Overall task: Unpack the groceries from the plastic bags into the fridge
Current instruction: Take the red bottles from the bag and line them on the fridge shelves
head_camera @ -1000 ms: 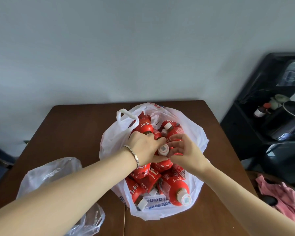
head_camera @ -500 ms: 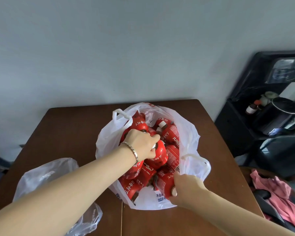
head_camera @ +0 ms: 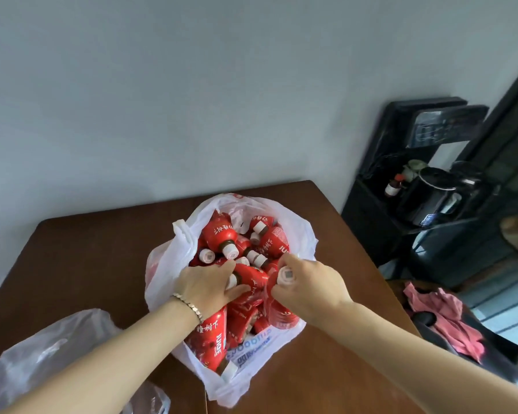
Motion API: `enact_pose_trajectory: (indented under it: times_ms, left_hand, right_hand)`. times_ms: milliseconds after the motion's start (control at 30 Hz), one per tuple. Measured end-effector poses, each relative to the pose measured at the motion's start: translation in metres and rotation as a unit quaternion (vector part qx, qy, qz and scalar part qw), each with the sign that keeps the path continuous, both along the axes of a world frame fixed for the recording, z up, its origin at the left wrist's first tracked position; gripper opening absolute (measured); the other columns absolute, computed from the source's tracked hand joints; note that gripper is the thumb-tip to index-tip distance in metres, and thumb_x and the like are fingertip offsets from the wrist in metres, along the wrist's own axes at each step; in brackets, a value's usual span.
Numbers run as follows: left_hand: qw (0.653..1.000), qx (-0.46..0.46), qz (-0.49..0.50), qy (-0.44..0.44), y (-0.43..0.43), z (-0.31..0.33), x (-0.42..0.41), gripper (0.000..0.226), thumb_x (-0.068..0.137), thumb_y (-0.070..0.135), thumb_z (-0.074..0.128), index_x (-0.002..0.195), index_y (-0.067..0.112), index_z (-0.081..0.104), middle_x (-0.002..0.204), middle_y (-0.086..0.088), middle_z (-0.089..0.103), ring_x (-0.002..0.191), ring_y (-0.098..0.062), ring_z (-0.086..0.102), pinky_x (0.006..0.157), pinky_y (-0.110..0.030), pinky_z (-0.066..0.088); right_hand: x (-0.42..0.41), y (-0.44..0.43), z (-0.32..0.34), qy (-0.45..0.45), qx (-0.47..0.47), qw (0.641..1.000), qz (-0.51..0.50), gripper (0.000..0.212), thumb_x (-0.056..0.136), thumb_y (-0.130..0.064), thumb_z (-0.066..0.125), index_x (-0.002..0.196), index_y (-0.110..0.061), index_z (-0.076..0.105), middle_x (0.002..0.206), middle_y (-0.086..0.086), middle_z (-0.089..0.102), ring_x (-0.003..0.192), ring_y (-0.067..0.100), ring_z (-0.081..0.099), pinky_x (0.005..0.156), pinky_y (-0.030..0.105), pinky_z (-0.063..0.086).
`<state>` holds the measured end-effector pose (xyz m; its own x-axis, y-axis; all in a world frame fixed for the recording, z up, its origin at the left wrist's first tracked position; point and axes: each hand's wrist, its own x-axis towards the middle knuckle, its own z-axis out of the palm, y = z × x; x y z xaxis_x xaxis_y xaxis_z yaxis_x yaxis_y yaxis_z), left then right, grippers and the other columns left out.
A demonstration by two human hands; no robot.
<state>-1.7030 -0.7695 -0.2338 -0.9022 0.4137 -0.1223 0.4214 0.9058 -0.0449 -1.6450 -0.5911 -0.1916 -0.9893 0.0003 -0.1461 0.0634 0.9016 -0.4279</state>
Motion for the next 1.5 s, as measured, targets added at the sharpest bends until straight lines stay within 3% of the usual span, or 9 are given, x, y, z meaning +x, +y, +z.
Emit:
enact_pose_trajectory:
  times_ms: [100, 300, 433, 600, 667, 767, 900, 1167, 1500]
  left_hand:
    - [0.997, -0.016, -0.042, 0.061, 0.005, 0.019, -0.002, 0.062, 0.091, 0.066, 0.023, 0.133, 0.022, 0.037, 0.103, 0.001, 0.066, 0.092, -0.019, 0.065, 0.075, -0.030, 0.049]
    - [0.963, 0.078, -0.145, 0.215, 0.021, 0.090, -0.005, 0.051, 0.088, 0.058, 0.036, 0.095, 0.014, 0.061, 0.087, -0.005, 0.071, 0.088, -0.026, 0.068, 0.066, -0.028, 0.045]
    - [0.948, 0.063, -0.244, 0.194, 0.056, 0.132, 0.015, 0.037, 0.090, 0.056, 0.036, 0.086, 0.019, 0.040, 0.096, -0.003, 0.068, 0.095, -0.024, 0.065, 0.067, -0.026, 0.032]
    - [0.882, 0.071, -0.417, 0.205, 0.127, 0.169, 0.069, 0.043, 0.089, 0.061, 0.034, 0.082, 0.018, 0.040, 0.091, 0.001, 0.066, 0.088, -0.022, 0.064, 0.063, -0.027, 0.032]
    - [0.849, 0.089, -0.476, 0.212, 0.164, 0.180, 0.104, 0.043, 0.089, 0.060, 0.034, 0.081, 0.018, 0.040, 0.092, 0.001, 0.066, 0.089, -0.023, 0.064, 0.063, -0.026, 0.031]
    - [0.792, 0.101, -0.569, 0.197, 0.222, 0.190, 0.177, 0.037, 0.090, 0.055, 0.037, 0.081, 0.019, 0.042, 0.096, -0.001, 0.068, 0.090, -0.023, 0.064, 0.067, -0.026, 0.034]
    - [0.722, 0.105, -0.654, 0.201, 0.292, 0.201, 0.280, 0.049, 0.089, 0.060, 0.034, 0.094, 0.016, 0.057, 0.095, 0.000, 0.067, 0.087, -0.019, 0.063, 0.069, -0.026, 0.040]
    - [0.625, 0.122, -0.752, 0.169, 0.404, 0.214, 0.553, 0.052, 0.089, 0.060, 0.034, 0.100, 0.018, 0.061, 0.100, 0.000, 0.068, 0.092, -0.019, 0.063, 0.077, -0.028, 0.044]
    - [0.481, 0.137, -0.851, 0.159, 0.506, 0.231, 0.843, 0.056, 0.094, 0.058, 0.024, 0.100, 0.016, 0.060, 0.101, -0.002, 0.067, 0.095, -0.021, 0.062, 0.080, -0.031, 0.041]
  right_hand:
    - [0.003, -0.005, 0.016, 0.022, 0.004, 0.999, -0.038, 0.027, 0.083, -0.044, 0.051, 0.101, -0.025, 0.056, 0.087, -0.005, 0.067, 0.079, 0.017, 0.066, 0.072, 0.033, 0.057]
    - [0.025, -0.009, 0.053, 0.078, -0.040, 0.978, -0.187, 0.023, 0.079, -0.047, 0.058, 0.093, -0.029, 0.056, 0.080, -0.009, 0.063, 0.074, 0.013, 0.064, 0.067, 0.031, 0.057]
    - [0.063, 0.013, 0.080, 0.122, -0.038, 0.947, -0.295, 0.016, 0.076, -0.043, 0.060, 0.085, -0.031, 0.055, 0.074, -0.010, 0.062, 0.071, 0.014, 0.062, 0.061, 0.028, 0.052]
    - [0.144, 0.059, 0.116, 0.139, 0.021, 0.903, -0.405, 0.024, 0.075, -0.046, 0.062, 0.088, -0.026, 0.061, 0.079, -0.007, 0.064, 0.075, 0.018, 0.063, 0.067, 0.033, 0.056]
    - [0.191, 0.081, 0.131, 0.145, 0.054, 0.880, -0.449, 0.024, 0.078, -0.043, 0.063, 0.090, -0.023, 0.064, 0.084, -0.004, 0.066, 0.074, 0.016, 0.061, 0.061, 0.025, 0.051]
    - [0.280, 0.109, 0.146, 0.146, 0.094, 0.832, -0.526, 0.024, 0.083, -0.036, 0.061, 0.098, -0.018, 0.069, 0.095, 0.004, 0.070, 0.077, 0.022, 0.061, 0.058, 0.020, 0.039]
    - [0.398, 0.145, 0.157, 0.156, 0.111, 0.767, -0.613, 0.027, 0.078, -0.039, 0.060, 0.084, -0.013, 0.062, 0.094, 0.010, 0.069, 0.076, 0.026, 0.056, 0.064, 0.027, 0.045]
    - [0.673, 0.187, 0.175, 0.121, 0.171, 0.675, -0.708, 0.030, 0.079, -0.044, 0.064, 0.089, -0.018, 0.056, 0.086, -0.001, 0.061, 0.080, 0.017, 0.058, 0.063, 0.024, 0.044]
    - [0.928, 0.224, 0.195, 0.073, 0.206, 0.509, -0.833, 0.036, 0.077, -0.045, 0.064, 0.099, -0.017, 0.059, 0.092, -0.002, 0.062, 0.090, 0.021, 0.061, 0.066, 0.025, 0.038]
